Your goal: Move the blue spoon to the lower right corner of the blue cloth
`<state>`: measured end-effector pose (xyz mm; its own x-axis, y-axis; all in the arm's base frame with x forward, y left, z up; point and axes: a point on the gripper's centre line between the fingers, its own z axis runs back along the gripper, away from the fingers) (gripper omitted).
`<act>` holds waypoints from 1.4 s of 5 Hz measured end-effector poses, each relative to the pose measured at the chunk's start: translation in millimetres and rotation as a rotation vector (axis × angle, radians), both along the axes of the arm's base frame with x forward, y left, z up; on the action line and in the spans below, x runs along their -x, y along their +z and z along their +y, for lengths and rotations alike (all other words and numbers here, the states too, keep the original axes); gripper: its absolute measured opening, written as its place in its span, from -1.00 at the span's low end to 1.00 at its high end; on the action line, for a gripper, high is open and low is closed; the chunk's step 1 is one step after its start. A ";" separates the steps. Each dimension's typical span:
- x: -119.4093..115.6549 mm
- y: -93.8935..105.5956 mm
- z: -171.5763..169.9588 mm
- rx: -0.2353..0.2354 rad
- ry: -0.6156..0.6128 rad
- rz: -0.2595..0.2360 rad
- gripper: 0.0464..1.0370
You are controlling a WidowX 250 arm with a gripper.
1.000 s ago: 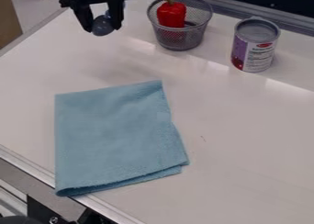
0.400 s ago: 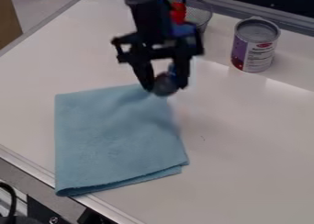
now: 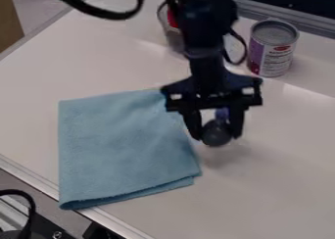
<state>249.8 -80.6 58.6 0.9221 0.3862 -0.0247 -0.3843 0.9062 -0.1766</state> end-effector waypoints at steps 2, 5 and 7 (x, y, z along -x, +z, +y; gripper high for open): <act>5.8 -24.9 -24.6 -0.036 -0.035 0.015 0.34; 1.8 2.1 -13.7 0.029 -0.001 0.045 0.92; -21.0 35.0 20.4 -0.037 -0.028 -0.011 0.92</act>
<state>270.8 -60.2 93.5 0.9328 0.3604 -0.0005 -0.3565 0.9227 -0.1466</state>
